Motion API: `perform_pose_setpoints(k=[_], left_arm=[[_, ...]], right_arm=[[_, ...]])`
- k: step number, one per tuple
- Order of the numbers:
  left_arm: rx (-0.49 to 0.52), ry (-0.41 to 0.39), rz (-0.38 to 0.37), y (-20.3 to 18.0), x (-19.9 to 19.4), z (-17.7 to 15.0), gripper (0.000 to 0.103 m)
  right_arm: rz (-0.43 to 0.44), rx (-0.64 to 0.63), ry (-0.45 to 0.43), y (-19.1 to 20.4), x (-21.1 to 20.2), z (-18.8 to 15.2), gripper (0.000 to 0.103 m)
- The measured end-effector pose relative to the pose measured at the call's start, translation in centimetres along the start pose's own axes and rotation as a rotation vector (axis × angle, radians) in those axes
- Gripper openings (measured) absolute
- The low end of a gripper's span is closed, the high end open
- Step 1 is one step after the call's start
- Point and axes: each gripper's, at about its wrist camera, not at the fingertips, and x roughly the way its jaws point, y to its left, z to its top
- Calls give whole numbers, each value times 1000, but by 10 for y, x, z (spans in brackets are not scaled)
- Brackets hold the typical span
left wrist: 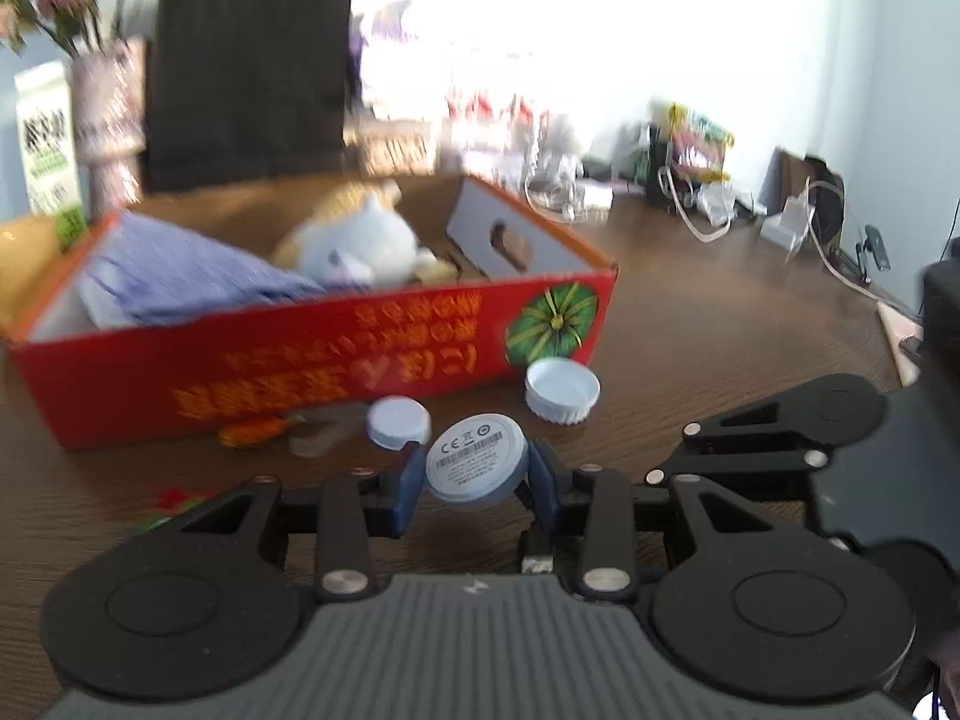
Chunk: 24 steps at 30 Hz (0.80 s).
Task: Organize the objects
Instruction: 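Grasp the white round cap with the left tool while the right tool grasps the USB cable, then carry the white cap and USB cable over the cardboard box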
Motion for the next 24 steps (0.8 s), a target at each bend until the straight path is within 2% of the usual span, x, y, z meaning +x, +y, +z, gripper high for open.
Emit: perform_pose_setpoints(k=[2,4,10,12,17,24], left_arm=[[24,-30,23,1,-16,-4,38],[22,-35,23,5,-27,-7,38],[-2,-56,15,14,-43,-13,38],[0,-68,14,15,-48,-15,38],[16,-108,65,21,-66,-25,38],[23,-146,91,27,-88,-31,38]], right_arm=[[-13,7,-1,-1,0,0,25],[-27,12,-3,-1,1,1,21],[-64,-9,-2,14,7,5,20],[-73,-6,0,18,9,7,16],[-130,8,6,22,11,8,5],[-159,44,-17,25,9,8,3]])
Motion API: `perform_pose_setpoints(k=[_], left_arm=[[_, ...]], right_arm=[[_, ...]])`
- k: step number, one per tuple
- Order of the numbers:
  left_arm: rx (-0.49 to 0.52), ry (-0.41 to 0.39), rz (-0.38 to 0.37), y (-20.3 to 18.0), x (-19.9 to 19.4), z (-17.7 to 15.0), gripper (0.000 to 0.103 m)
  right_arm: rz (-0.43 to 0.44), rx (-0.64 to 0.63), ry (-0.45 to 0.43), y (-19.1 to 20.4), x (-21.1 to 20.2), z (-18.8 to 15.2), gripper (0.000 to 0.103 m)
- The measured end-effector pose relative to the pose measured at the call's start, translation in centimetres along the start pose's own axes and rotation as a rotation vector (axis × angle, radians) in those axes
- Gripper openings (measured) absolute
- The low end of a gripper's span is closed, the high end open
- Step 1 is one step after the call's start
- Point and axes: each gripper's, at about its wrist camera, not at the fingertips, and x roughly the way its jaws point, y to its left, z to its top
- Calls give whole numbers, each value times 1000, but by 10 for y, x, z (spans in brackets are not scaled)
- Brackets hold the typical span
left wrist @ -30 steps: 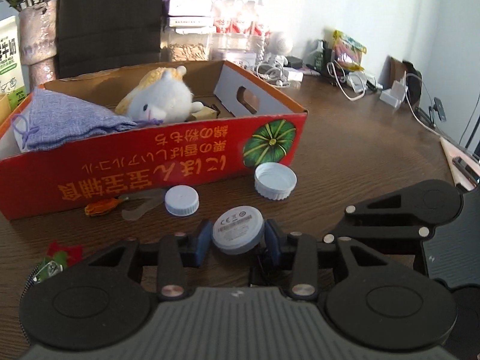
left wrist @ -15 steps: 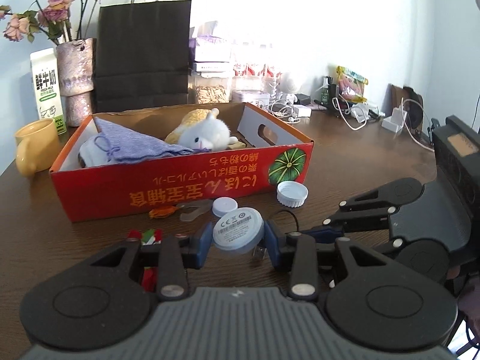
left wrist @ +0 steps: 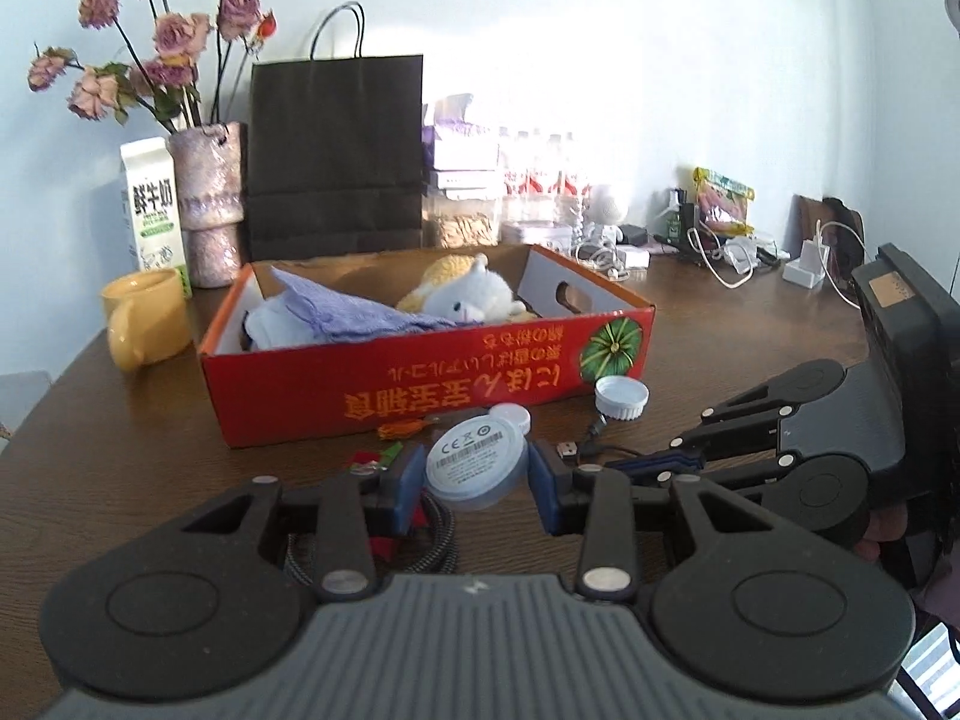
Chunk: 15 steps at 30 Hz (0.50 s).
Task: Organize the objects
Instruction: 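Carry the white cap and USB cable over the cardboard box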
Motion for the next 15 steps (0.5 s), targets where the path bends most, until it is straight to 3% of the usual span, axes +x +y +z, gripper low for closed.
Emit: perform_pose_setpoints(k=[7,10,12,15], left_arm=[[-4,-27,6,3,-6,5,38],[-7,-26,7,3,-5,4,38],[-11,-23,7,3,-4,3,38],[-16,-22,8,4,-4,3,38]], right_arm=[[-43,72,-76,-2,-11,5,4],[-72,138,-71,-12,-7,8,20],[-92,185,-54,-17,-1,12,39],[-124,238,-17,-20,12,17,49]])
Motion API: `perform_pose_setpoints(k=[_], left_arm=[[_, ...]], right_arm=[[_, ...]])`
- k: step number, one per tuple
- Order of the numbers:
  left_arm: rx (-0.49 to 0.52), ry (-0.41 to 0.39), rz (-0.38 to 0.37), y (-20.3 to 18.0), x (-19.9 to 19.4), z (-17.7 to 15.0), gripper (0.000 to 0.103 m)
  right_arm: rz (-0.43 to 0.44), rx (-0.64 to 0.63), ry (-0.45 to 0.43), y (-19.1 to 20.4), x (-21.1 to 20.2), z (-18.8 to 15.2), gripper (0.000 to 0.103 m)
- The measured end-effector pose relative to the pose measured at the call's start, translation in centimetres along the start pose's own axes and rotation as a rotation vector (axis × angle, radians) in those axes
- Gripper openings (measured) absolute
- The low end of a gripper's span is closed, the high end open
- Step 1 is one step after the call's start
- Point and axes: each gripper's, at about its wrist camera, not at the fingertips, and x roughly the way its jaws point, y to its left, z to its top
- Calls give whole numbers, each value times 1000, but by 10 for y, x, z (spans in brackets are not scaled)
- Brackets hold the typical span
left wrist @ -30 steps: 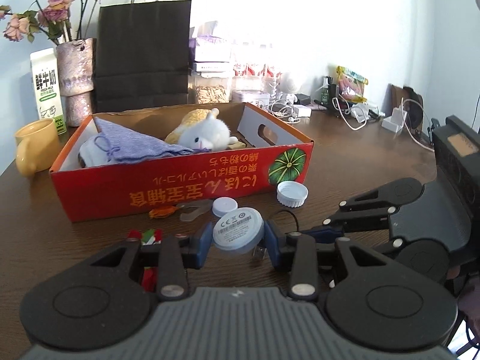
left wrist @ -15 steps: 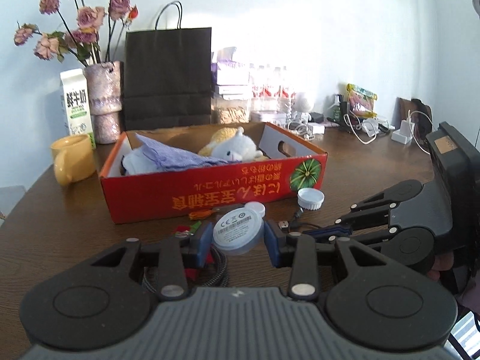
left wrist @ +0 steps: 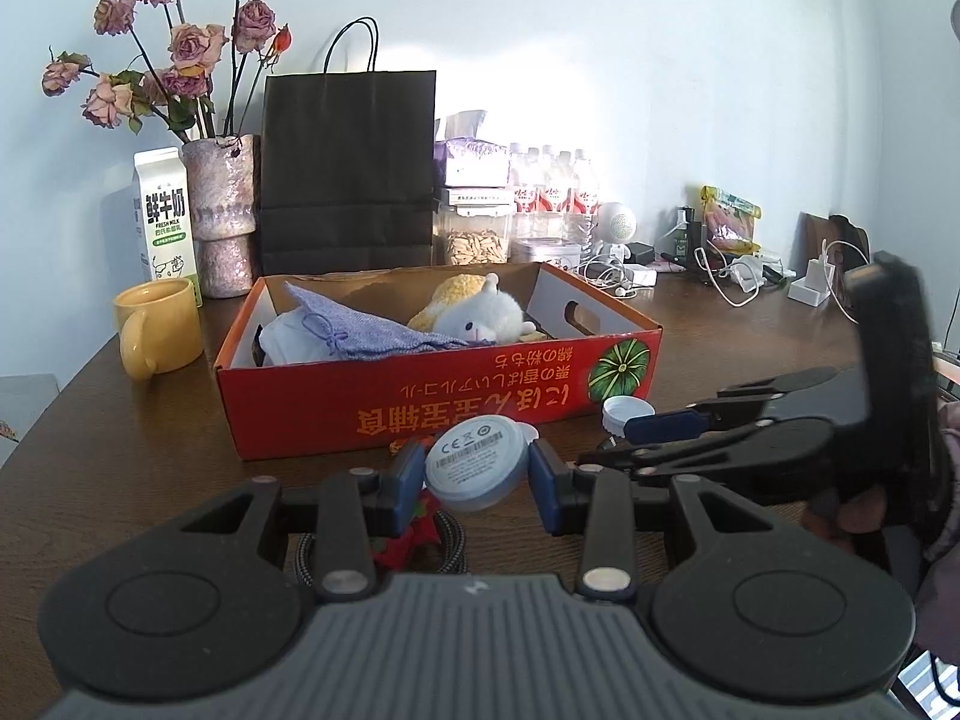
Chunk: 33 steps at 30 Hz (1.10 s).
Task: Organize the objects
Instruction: 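Carry the white cap and USB cable over the cardboard box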
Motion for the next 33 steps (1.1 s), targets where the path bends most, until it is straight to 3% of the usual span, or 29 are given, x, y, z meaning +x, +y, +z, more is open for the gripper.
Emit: perform_pose_setpoints(k=[5,8,21,33], left_arm=[[-6,0,-4,2,-1,0,38],[-11,-1,-3,5,-2,0,38],[-21,-31,-10,14,-4,7,38],[-5,-108,28,25,29,57,39]], right_arm=[[-56,18,50,9,24,1,53],[-23,4,41,11,22,-2,28],[-17,0,-71,16,-8,1,28],[-59,-13,-236,8,-12,58,28]])
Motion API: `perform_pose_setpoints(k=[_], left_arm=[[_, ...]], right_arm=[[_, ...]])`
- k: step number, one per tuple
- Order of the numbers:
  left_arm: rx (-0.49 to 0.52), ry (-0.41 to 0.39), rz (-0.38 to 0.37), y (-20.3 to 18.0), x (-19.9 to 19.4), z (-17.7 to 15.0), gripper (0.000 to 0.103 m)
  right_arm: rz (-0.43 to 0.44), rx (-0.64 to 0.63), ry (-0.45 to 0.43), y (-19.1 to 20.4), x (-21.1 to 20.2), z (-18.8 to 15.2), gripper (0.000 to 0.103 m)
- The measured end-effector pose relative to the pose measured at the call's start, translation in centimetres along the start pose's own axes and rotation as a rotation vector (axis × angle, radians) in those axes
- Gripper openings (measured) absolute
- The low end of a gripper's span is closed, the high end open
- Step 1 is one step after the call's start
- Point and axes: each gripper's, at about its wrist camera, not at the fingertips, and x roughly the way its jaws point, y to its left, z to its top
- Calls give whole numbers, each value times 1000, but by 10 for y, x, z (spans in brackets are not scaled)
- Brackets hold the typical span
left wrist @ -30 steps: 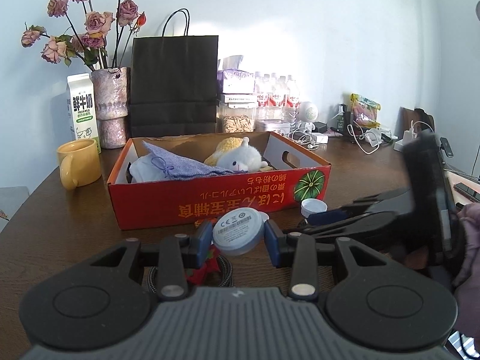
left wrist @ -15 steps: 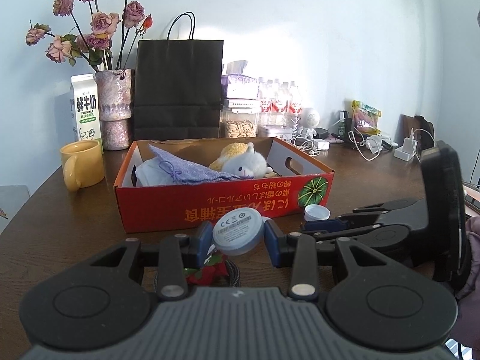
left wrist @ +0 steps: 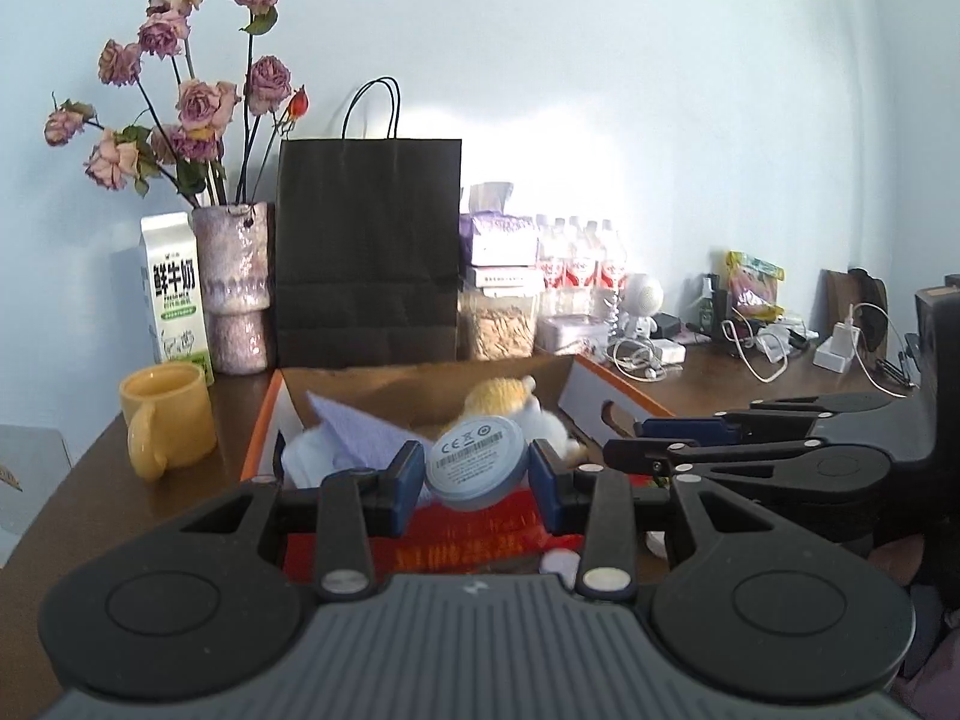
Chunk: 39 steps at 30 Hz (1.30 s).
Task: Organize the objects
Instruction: 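Carry the white cap and USB cable over the cardboard box, then lower the cap and cable into the box and open both tools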
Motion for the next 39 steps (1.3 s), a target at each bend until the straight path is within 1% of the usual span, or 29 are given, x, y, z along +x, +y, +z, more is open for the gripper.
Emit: perform_pose_setpoints(k=[6,11,17,20,21,22,23,24,25,26,29,32,39], left_arm=[[-19,-15,39,9,35,21,39],[-20,-24,53,13,66,32,39],[-39,11,69,22,103,31,39],[-52,37,76,29,115,30,40],[-57,43,82,31,117,29,46],[-61,44,87,33,118,29,56],[-64,39,98,34,118,28,87],[-65,22,121,35,117,28,102],[-60,-3,151,35,115,28,103],[-53,-3,167,35,115,29,103],[-80,10,167,39,115,30,103],[-77,13,176,39,115,30,103],[-70,7,165,35,111,31,103]], right_arm=[[-32,25,-39,-15,25,23,28],[-54,40,-46,-26,54,34,28],[-60,54,-26,-35,82,34,28],[-68,62,-8,-38,92,31,28],[-71,70,-1,-39,94,29,33],[-77,82,4,-41,95,27,40],[-84,93,6,-42,95,26,64],[-92,100,4,-44,95,25,86],[-100,103,2,-45,94,25,94],[-104,104,-1,-45,93,25,102],[-109,117,-7,-46,92,24,103],[-110,120,-6,-47,91,24,103],[-113,114,-8,-45,87,23,103]])
